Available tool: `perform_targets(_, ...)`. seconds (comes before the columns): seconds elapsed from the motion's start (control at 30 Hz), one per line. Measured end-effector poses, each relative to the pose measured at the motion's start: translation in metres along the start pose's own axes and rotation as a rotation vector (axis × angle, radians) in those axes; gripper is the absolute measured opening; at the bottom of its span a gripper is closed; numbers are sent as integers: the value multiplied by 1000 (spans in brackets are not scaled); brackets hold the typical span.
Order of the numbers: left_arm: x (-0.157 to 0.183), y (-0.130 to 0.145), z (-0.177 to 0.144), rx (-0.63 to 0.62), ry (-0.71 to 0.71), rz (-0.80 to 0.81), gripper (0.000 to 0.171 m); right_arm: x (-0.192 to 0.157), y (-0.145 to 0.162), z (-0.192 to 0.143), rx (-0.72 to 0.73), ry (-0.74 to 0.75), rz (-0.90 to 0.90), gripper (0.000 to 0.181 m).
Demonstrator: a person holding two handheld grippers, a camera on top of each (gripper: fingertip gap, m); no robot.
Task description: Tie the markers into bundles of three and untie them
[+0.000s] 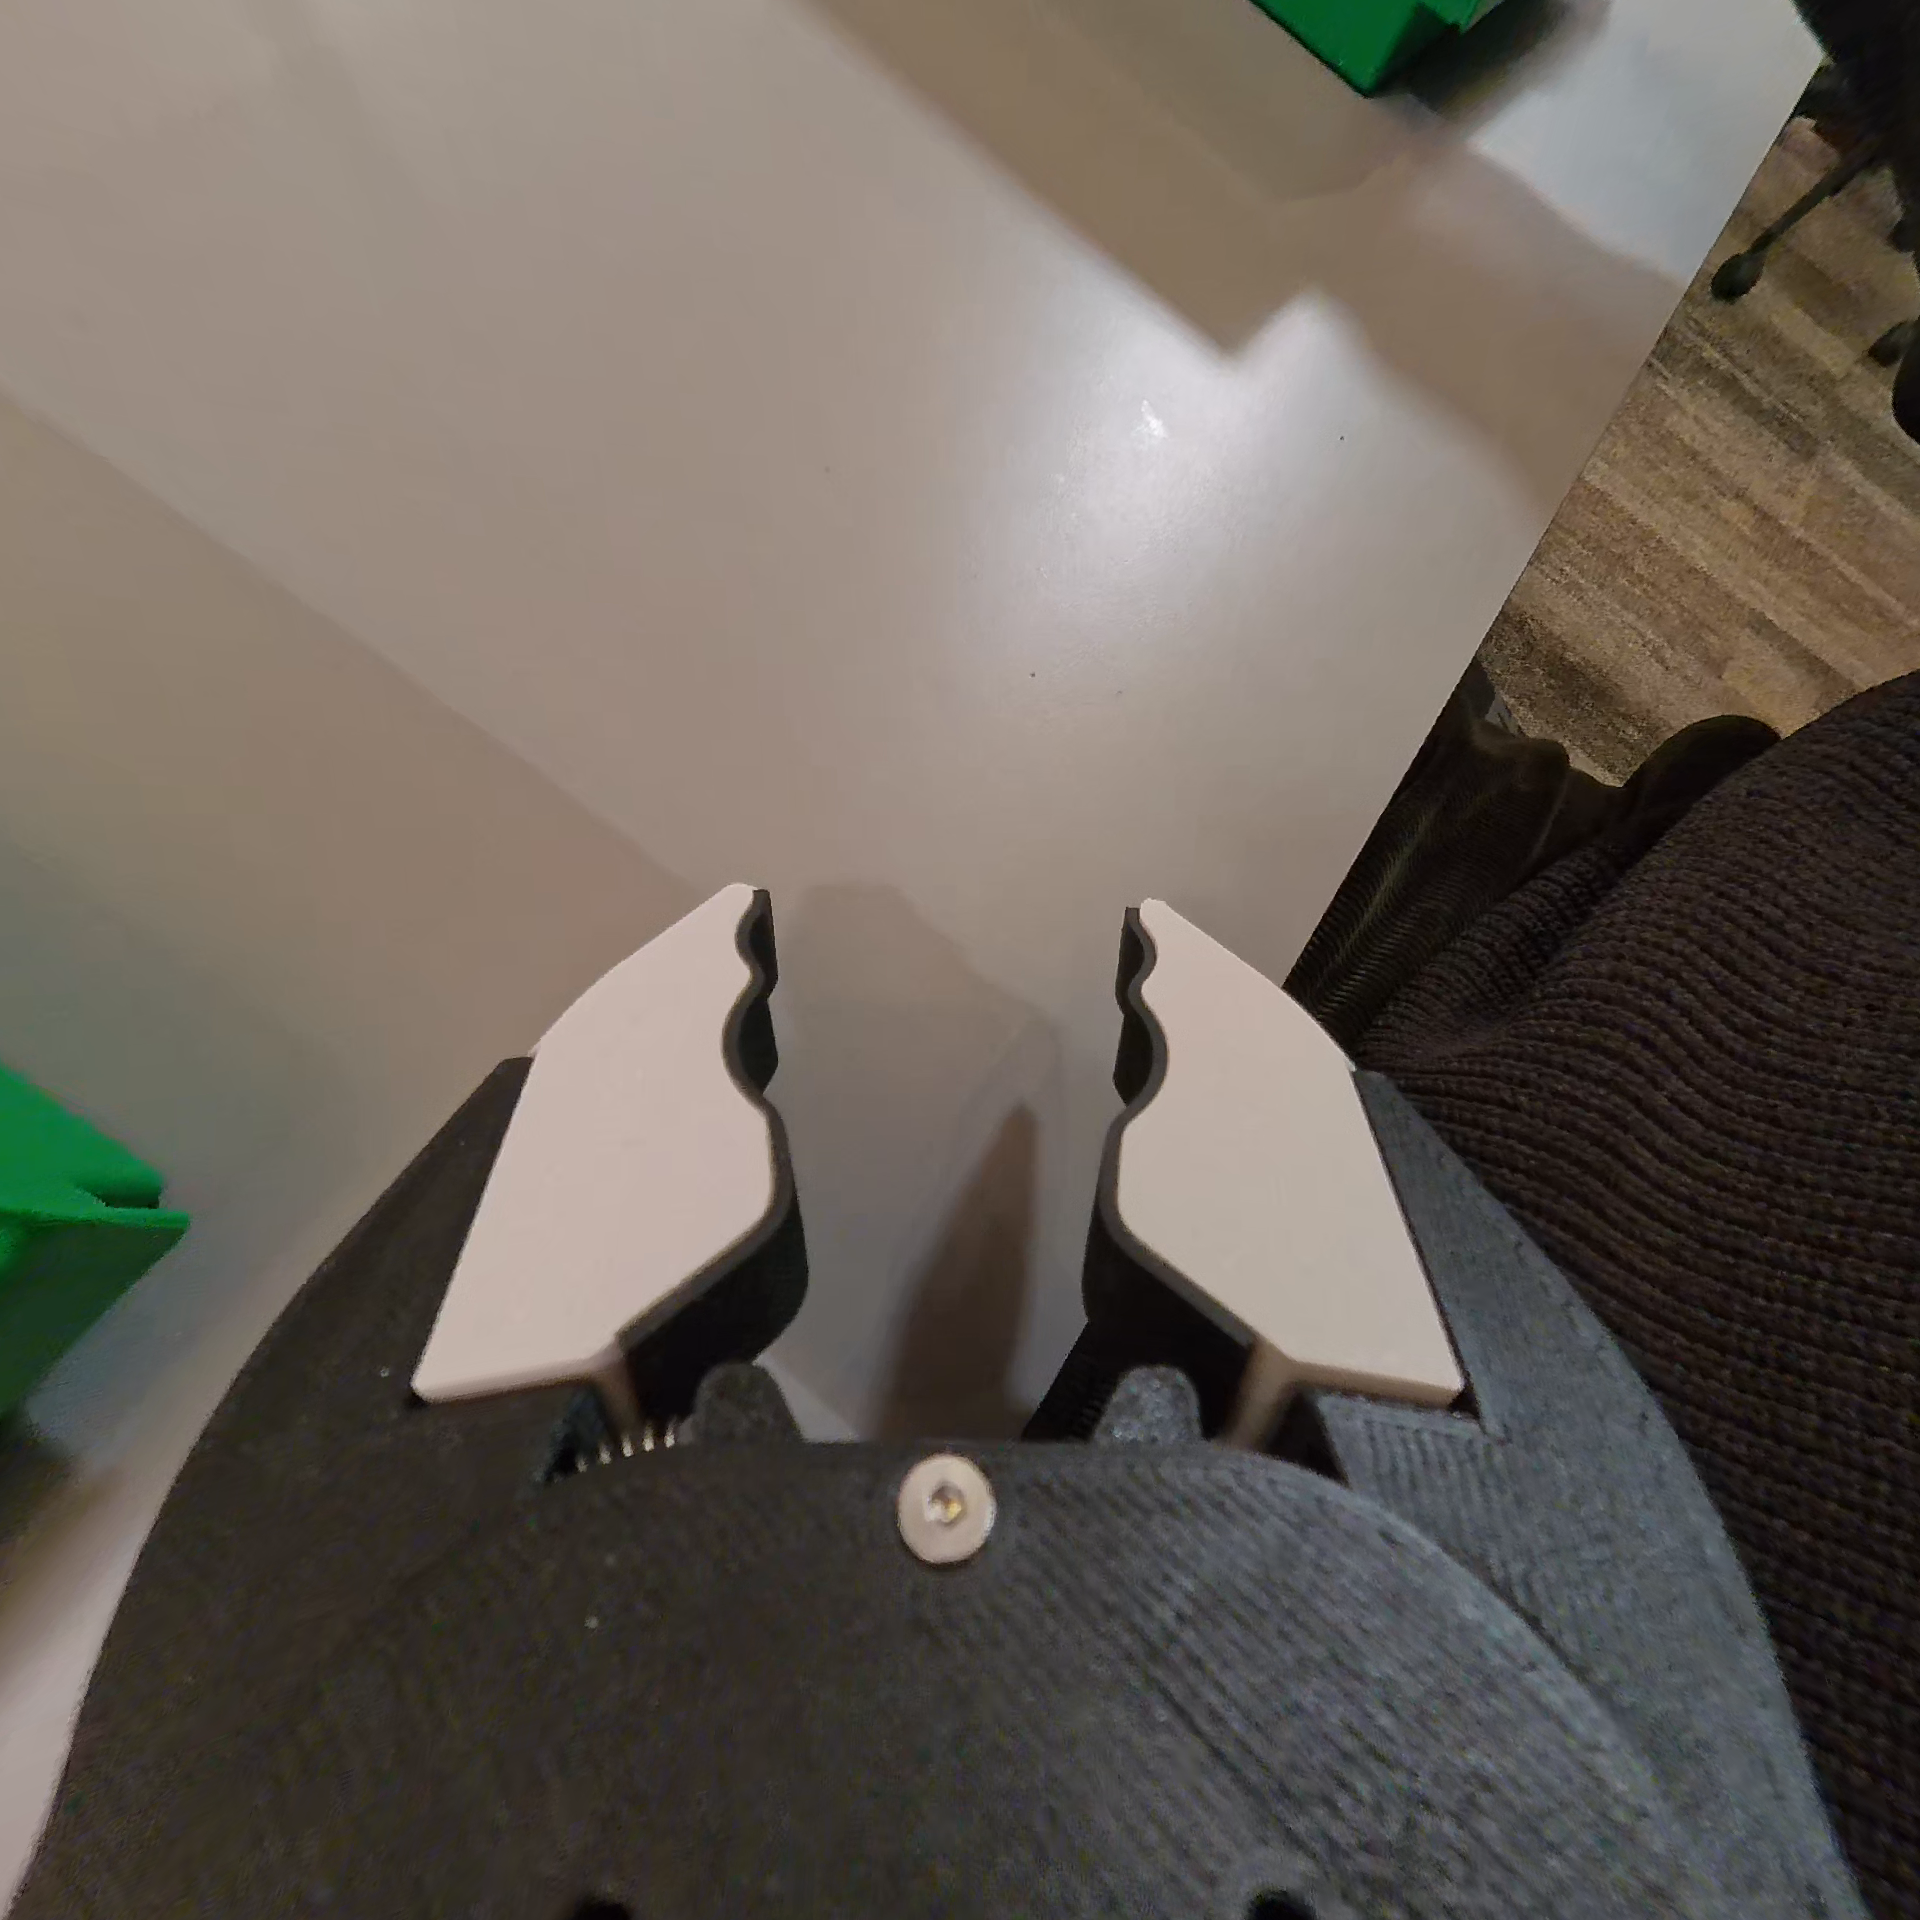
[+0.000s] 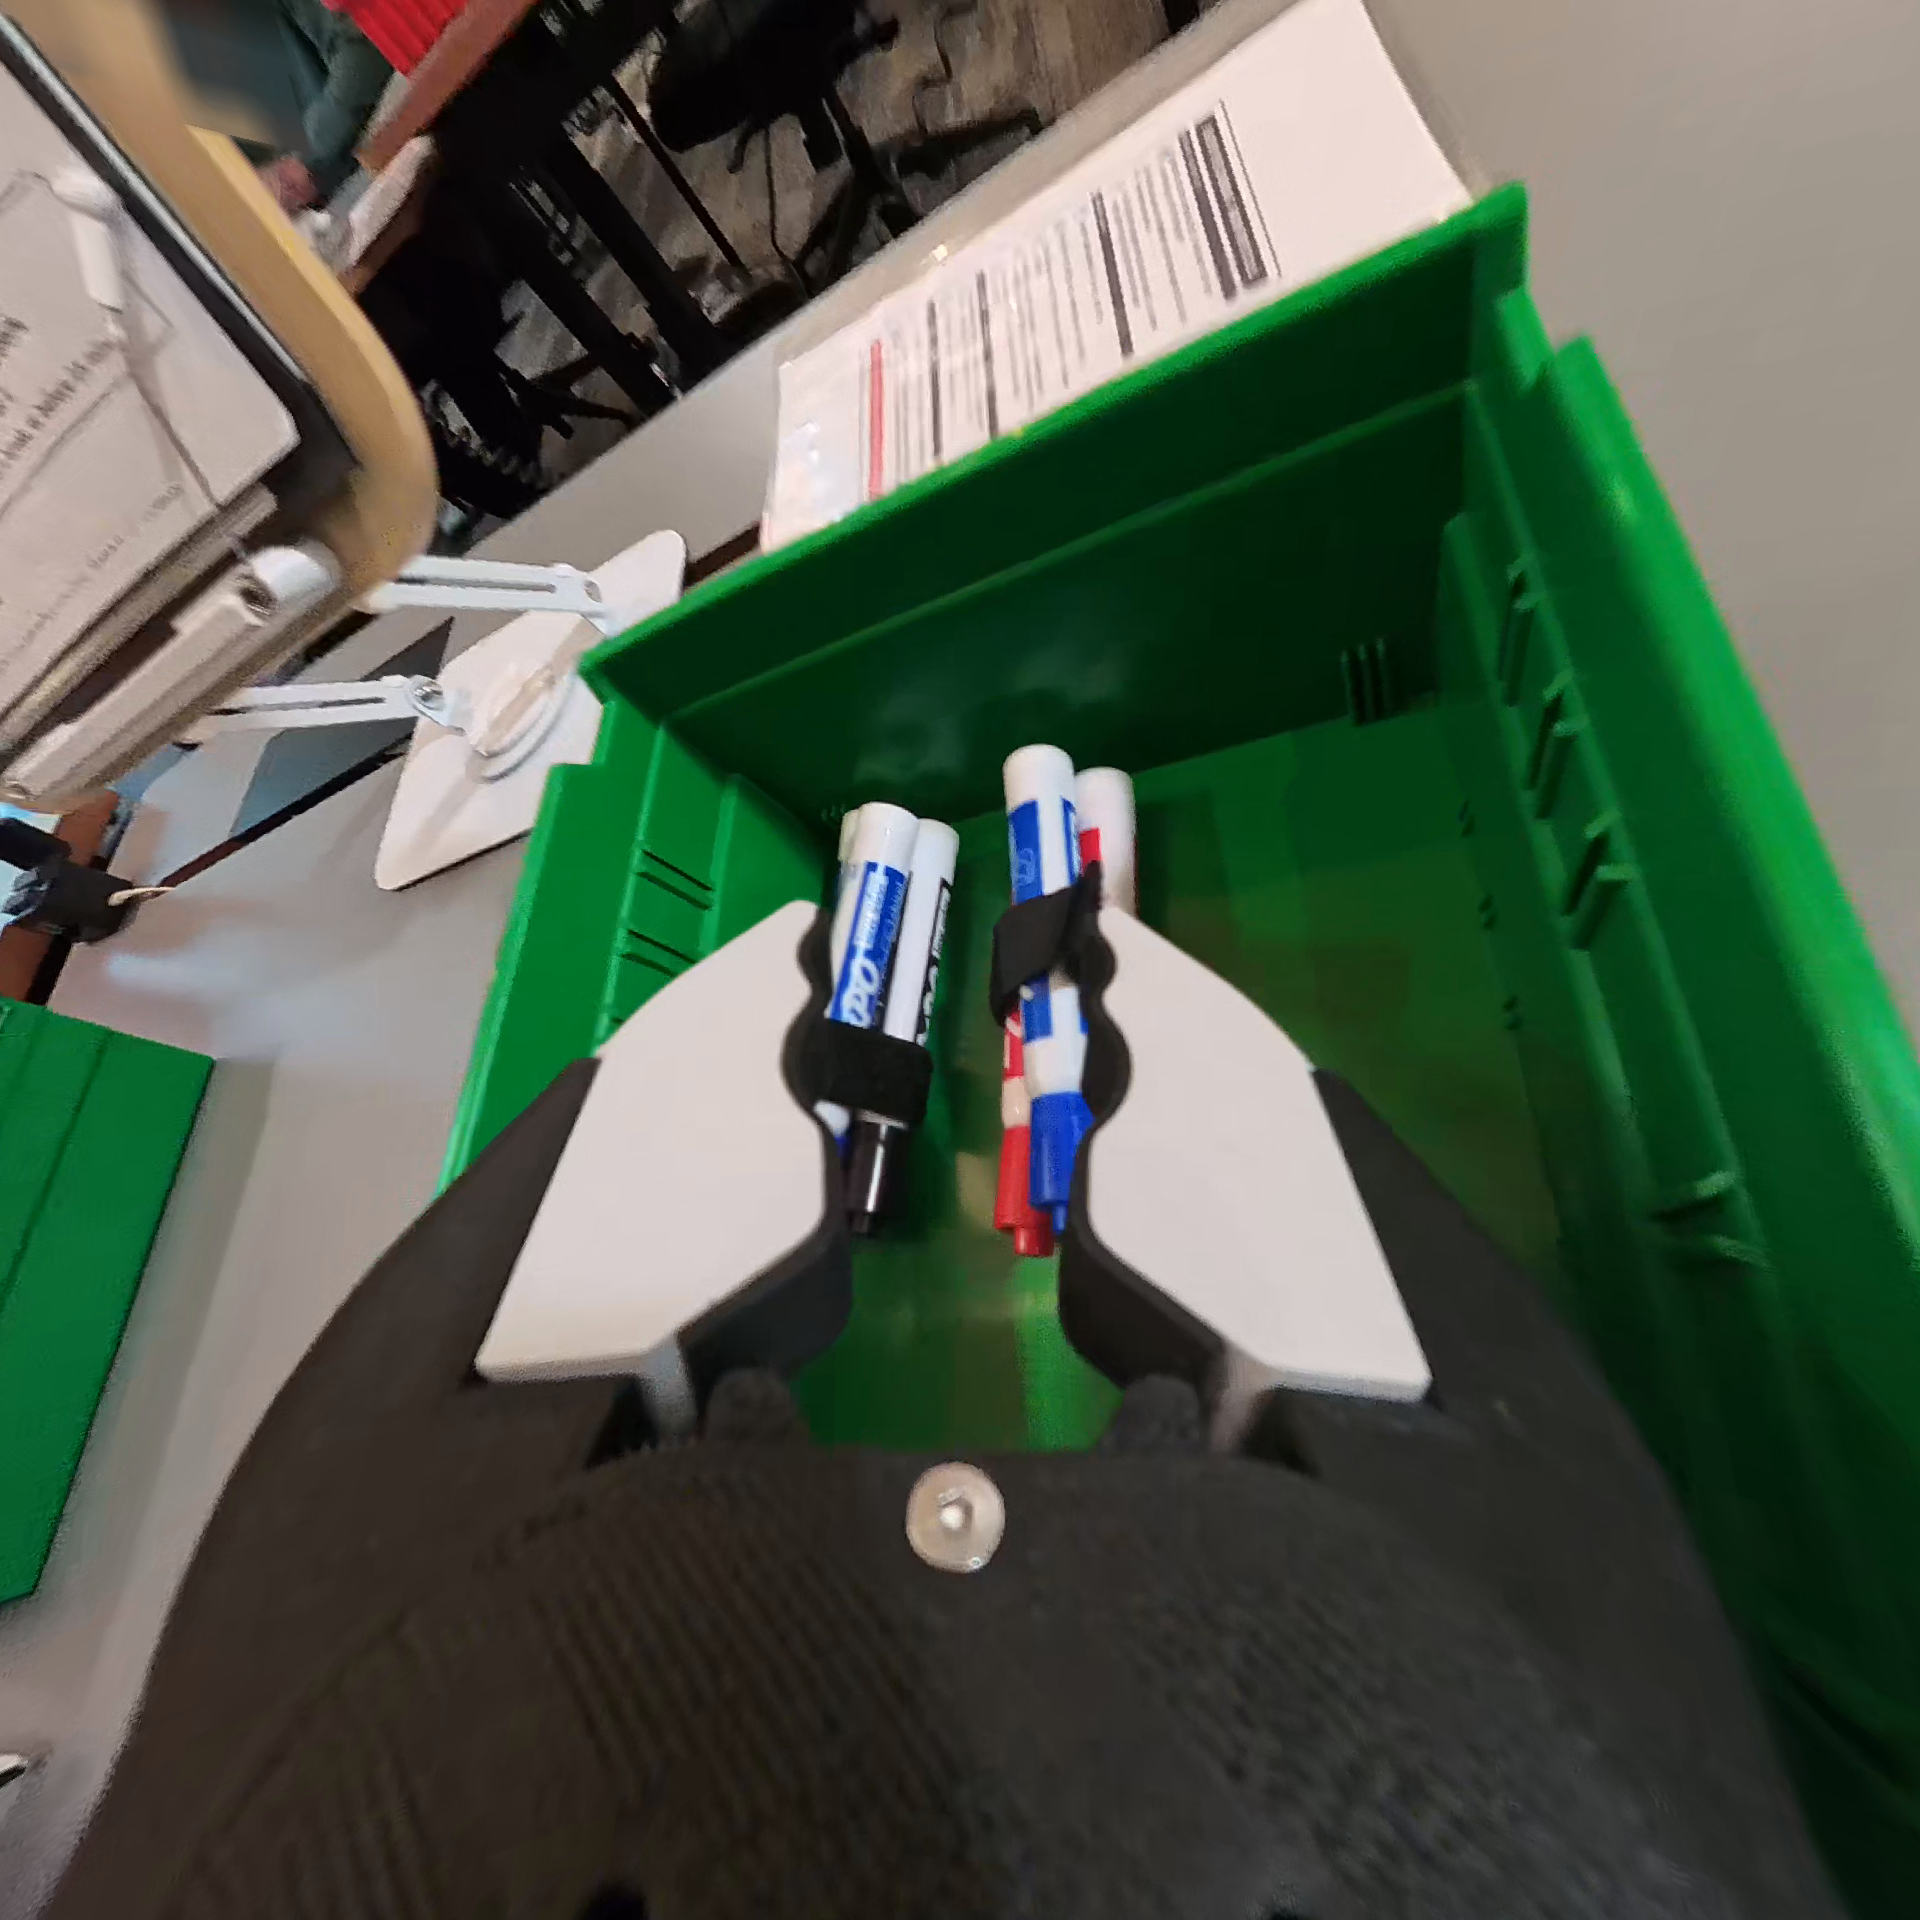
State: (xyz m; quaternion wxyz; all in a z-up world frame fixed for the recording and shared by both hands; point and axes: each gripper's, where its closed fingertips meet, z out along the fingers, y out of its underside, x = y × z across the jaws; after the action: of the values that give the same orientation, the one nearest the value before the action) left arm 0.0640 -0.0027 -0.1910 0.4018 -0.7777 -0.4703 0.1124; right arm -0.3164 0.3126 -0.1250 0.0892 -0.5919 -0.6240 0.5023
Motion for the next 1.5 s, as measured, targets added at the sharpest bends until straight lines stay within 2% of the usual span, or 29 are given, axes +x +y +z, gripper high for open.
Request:
perform_targets(0.1, -1, 0, 0, 1, -2, -2, 65, -6, -9, -7, 31, -3, -52, 44)
perform_targets(0.33, -6, -3, -2, 23, -28, -21, 65, 4, -9, -10, 41, 106, -182, 40)
perform_targets(0.43, -10, -7, -6, 49, -36, -30, 60, -1, -21, -18, 110, 134, -266, 26)
perform_targets(0.53, -14, -11, -9, 77, -61, -24, 57, -15, -38, -33, 209, 179, -371, 23)
perform_targets(0.67, -19, -18, -14, 122, -98, 0, 51, -57, -54, -53, 315, 136, -478, 23)
perform_targets(0.87, -24, -24, -22, 172, -131, 7, 46, -172, -44, -78, 391, -136, -620, 25)
perform_targets(1.0, -25, -29, -28, 216, -126, 0, 43, -246, 4, -74, 326, -337, -685, 29)
perform_targets(1.17, -26, -30, -33, 238, -110, -20, 42, -311, 112, -48, 81, -595, -684, 33)
perform_targets(1.33, -29, -32, -39, 266, -107, -37, 41, -334, 206, -29, -145, -714, -721, 35)
perform_targets(1.43, -33, -32, -44, 289, -110, -65, 37, -337, 242, -25, -232, -745, -767, 35)
perform_targets(1.5, -35, -31, -48, 304, -98, -92, 28, -339, 254, -23, -257, -758, -804, 35)
